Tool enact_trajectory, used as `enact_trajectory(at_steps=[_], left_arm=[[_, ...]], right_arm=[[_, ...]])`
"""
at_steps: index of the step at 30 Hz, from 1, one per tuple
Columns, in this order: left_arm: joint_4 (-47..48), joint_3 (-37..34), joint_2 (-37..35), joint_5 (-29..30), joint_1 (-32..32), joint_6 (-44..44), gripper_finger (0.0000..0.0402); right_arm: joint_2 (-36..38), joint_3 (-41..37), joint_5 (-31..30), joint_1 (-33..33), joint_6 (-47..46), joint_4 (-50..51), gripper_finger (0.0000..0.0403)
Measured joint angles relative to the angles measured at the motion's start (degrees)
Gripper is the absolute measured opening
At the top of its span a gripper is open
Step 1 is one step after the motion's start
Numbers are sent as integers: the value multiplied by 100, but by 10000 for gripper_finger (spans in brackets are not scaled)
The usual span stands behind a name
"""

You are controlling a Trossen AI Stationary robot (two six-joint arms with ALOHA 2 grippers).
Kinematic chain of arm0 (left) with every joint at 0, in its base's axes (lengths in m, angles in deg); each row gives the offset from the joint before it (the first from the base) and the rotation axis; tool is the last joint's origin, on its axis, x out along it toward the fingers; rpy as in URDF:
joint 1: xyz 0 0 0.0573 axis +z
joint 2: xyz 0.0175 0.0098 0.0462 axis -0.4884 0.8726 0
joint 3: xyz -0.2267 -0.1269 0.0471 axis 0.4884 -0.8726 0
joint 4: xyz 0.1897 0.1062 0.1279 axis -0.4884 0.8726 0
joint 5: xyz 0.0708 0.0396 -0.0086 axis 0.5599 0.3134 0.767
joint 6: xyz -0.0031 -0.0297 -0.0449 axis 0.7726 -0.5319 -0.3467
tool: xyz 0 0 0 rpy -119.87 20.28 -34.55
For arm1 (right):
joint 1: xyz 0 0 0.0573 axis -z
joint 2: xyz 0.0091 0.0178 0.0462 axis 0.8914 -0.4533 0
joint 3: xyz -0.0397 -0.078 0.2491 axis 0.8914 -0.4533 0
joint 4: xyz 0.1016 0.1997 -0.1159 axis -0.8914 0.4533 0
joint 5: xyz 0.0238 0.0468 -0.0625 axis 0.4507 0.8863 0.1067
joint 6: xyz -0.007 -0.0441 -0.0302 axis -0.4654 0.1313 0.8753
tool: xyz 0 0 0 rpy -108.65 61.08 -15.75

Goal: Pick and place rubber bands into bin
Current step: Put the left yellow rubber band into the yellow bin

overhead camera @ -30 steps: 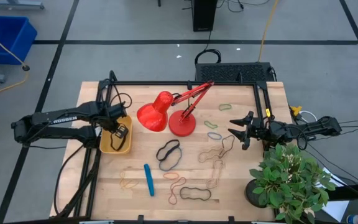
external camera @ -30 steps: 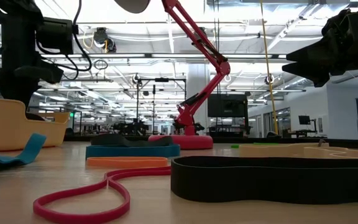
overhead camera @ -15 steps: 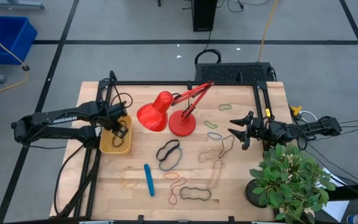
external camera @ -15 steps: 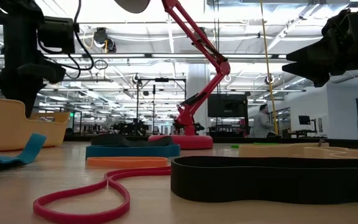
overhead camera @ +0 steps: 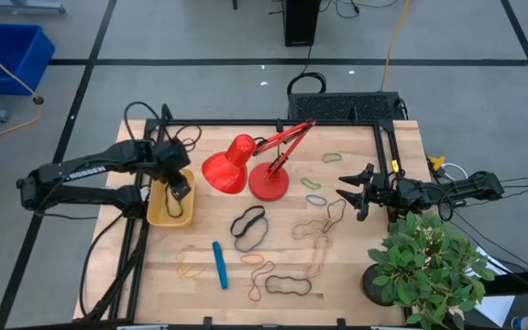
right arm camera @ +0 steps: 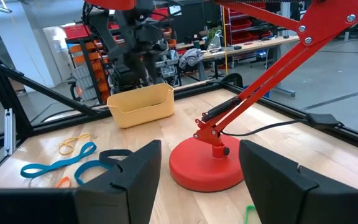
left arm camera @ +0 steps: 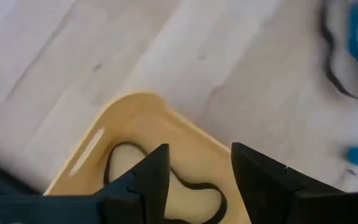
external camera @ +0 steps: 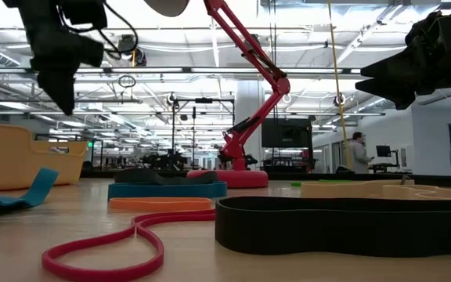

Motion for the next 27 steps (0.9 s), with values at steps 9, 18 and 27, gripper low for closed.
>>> enact_trajectory(at_steps=[9,18,27], left_arm=[[-892,40,0,-746,-333,-409,180],[-1234,42,0,-807,-620,943,179],[-1272,39,255,-696,-2047,1551,179]], right_arm=[[0,0,0,2,0,0,210],[0,0,0,0,0,0,210],[0,0,0,2,0,10,210]])
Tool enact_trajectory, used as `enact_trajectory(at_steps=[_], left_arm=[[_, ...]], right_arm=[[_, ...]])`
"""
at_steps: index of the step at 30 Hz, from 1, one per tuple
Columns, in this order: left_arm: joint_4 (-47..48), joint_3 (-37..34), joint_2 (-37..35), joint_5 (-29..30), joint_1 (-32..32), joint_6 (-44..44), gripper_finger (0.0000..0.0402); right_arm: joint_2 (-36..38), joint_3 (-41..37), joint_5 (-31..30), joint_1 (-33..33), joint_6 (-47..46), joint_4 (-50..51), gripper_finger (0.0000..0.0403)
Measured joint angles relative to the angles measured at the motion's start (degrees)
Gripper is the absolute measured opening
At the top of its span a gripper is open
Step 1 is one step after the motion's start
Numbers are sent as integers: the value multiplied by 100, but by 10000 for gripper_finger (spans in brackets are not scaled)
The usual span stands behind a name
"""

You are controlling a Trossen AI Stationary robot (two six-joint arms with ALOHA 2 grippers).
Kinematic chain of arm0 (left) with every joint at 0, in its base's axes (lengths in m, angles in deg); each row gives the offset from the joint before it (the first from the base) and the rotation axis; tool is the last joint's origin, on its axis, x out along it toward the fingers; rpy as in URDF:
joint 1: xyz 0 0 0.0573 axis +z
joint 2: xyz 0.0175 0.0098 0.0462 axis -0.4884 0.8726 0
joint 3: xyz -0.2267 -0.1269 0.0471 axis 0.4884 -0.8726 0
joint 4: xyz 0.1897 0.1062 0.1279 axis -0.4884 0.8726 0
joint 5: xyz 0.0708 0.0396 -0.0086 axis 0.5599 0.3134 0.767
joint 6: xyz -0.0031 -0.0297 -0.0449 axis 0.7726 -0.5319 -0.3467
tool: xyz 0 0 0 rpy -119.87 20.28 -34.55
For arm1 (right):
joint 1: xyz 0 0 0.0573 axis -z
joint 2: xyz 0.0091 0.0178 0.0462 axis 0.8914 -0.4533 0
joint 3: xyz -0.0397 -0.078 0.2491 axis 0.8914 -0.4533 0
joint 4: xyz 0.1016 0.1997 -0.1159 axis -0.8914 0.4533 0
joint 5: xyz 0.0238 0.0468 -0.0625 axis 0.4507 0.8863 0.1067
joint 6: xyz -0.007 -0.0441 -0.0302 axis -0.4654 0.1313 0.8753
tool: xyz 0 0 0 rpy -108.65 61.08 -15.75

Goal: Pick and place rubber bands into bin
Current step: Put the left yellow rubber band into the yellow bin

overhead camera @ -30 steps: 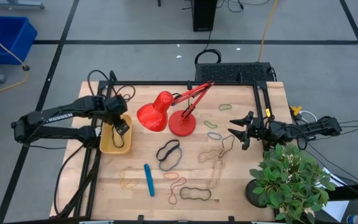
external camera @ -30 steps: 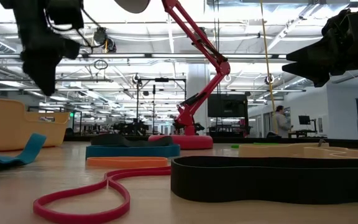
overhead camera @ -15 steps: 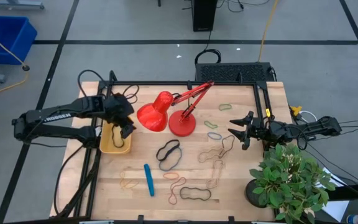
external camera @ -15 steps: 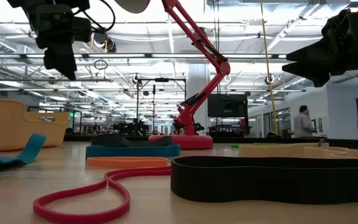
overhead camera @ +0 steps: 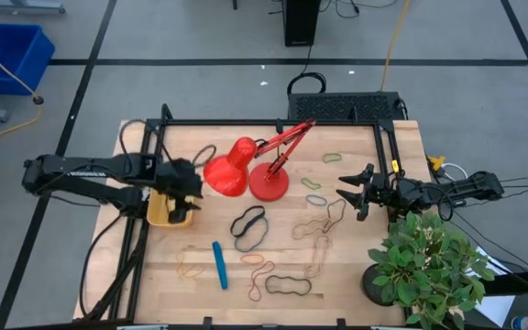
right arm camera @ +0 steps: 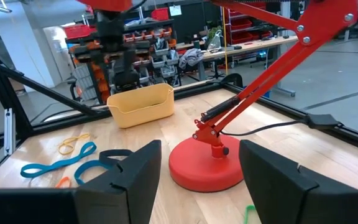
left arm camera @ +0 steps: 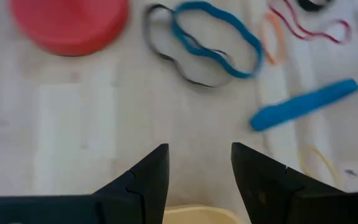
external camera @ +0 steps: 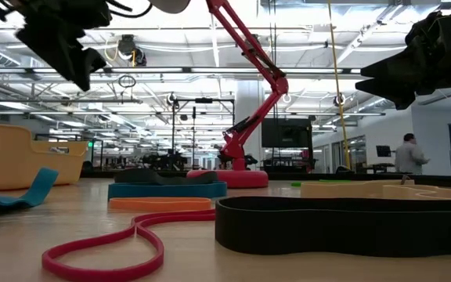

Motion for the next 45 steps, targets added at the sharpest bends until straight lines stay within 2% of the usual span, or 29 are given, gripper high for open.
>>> enact_trajectory(at_steps=[6,12,18,27,31,35,45], left_arm=[[14,0,502,254,-1062,-820,179],[7,0,939,412,-1735,-2115,179],[-63,0,1378,409,-2509,-2797,179],[-1089,0,2245,701,-3535,-3537,179],[-1383,0,2752,753,-3815,-3705,179],[-1287,136,3285,830,-3946,-3845,179],[-1237,472,4188,699,-3850,-3915,179]], right_arm=[[0,0,15,0,0,8,210],[0,0,17,0,284,14,210],[-2,0,17,-2,468,16,210],[0,0,20,-2,469,21,210],[-1,0,20,-2,469,23,210],[-2,0,20,-2,468,23,210],[-1,-1,22,-2,468,25,210]])
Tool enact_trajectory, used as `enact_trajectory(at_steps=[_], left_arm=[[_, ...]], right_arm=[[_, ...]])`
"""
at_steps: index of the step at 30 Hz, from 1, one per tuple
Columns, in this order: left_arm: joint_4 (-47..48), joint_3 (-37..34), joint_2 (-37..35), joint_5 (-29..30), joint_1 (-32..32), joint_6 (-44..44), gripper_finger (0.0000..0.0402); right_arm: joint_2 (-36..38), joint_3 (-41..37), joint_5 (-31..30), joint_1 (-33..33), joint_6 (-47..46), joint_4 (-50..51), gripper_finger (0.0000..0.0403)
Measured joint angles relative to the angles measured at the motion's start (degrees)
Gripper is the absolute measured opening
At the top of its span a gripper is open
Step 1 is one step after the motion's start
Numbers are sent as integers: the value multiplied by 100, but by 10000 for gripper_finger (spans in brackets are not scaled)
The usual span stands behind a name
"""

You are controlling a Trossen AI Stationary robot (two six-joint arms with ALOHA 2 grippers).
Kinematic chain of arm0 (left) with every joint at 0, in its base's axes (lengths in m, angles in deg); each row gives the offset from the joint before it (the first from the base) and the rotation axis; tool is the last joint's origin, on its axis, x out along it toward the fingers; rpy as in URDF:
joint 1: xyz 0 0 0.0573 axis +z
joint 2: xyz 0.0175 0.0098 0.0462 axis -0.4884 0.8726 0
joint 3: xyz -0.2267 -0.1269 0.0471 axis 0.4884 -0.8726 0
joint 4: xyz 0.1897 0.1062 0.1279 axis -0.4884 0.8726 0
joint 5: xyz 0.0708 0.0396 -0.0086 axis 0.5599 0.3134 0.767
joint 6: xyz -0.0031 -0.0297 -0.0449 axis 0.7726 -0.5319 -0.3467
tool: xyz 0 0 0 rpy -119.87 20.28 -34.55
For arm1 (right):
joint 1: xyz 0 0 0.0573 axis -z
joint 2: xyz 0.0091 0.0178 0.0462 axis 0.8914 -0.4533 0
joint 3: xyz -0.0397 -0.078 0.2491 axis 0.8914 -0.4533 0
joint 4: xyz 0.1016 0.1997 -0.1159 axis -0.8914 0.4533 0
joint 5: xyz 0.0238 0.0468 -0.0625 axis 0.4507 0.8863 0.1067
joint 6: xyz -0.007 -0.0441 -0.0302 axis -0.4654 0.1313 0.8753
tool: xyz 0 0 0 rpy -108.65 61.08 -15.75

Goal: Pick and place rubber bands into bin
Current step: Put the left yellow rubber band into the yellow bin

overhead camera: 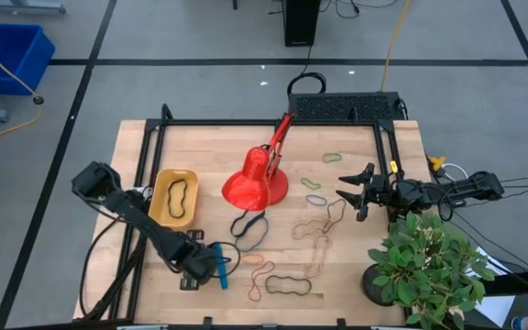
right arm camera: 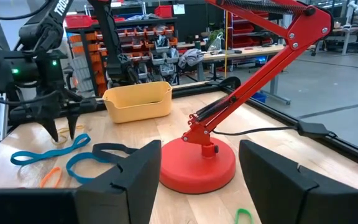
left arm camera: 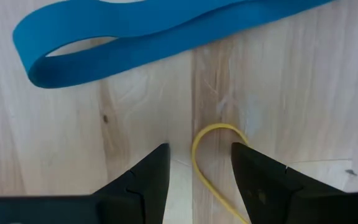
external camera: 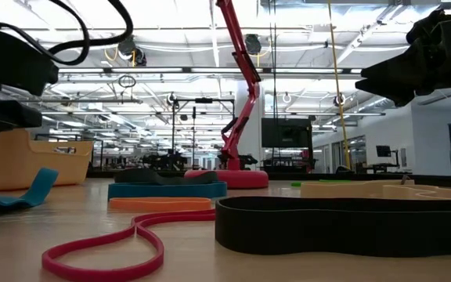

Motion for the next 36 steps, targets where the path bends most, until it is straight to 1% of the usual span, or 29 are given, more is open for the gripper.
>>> enact_trajectory(at_steps=[3,5,13,18,22,27,30,33,36], left_arm=[[59,35,57,-21,22,-45,175],[98,67,63,-17,25,-47,163],[138,76,73,-53,34,-70,77],[58,69,74,-116,30,-87,41],[5,66,79,-158,28,-86,28],[-9,66,79,-182,28,-93,26],[-15,66,81,-176,28,-241,23],[-21,64,35,-179,25,-386,7],[-63,45,-94,-186,23,-535,5]], right_arm=[[-1,1,0,0,0,2,210],[2,1,0,0,0,2,210],[-1,1,0,0,2,2,210],[-1,1,0,0,0,2,210],[-1,1,0,0,0,2,210],[-1,1,0,0,0,2,210],[-1,1,0,0,0,3,210],[-1,1,0,0,2,2,210],[-1,1,0,0,0,4,210]])
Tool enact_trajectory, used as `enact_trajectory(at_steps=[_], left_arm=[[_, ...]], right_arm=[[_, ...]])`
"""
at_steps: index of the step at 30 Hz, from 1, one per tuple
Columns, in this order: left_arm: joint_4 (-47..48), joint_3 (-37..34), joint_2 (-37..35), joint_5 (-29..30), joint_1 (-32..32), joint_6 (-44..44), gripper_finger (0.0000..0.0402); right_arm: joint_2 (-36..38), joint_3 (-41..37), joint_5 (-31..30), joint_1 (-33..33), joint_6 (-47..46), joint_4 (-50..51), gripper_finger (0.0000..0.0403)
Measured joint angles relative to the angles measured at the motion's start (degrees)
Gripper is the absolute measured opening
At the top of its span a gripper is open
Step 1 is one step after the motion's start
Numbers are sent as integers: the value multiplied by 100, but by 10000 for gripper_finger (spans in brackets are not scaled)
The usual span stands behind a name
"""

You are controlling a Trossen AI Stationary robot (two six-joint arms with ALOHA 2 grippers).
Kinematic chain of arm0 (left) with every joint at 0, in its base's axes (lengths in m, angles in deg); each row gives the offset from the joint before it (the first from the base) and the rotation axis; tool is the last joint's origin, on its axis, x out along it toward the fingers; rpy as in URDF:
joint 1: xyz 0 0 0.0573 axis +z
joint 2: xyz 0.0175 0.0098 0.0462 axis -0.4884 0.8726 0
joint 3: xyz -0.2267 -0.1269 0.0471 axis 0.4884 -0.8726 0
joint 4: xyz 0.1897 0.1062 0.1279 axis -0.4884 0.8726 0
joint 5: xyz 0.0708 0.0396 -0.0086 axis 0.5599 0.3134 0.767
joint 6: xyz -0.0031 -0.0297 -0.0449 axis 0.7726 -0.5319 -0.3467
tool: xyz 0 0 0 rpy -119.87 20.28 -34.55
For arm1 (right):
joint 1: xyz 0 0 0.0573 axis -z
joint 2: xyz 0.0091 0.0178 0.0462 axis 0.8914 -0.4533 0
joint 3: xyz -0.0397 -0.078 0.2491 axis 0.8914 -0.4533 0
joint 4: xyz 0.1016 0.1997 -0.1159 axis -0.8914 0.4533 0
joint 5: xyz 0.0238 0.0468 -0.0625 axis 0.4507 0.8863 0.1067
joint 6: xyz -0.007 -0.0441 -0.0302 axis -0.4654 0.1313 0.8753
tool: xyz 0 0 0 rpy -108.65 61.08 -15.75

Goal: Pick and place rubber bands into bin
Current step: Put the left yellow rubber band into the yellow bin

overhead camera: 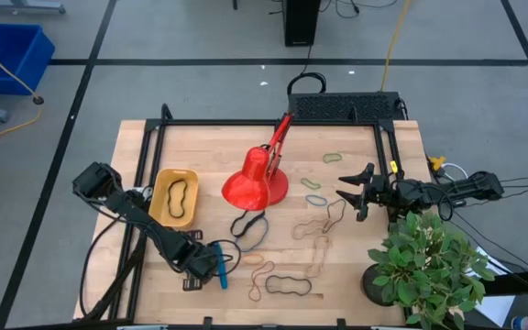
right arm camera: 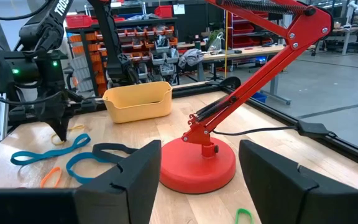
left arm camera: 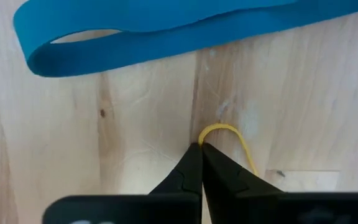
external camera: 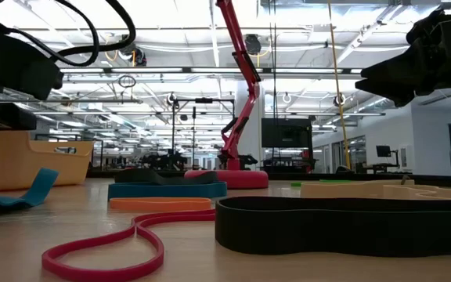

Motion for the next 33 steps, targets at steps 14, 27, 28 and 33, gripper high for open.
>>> enact_trajectory(at_steps=[14,27,28,33], left_arm=[[-245,8,-1757,-49,-8,-1082,2],[-969,12,-3510,2045,-4,-784,1],[-933,12,-3616,2159,-4,-715,1],[-866,12,-4061,2833,7,-174,1]], right_arm=[[2,0,0,0,1,-2,210],[0,0,0,0,2,0,210],[1,0,0,0,0,0,210],[1,0,0,0,2,-1,210]])
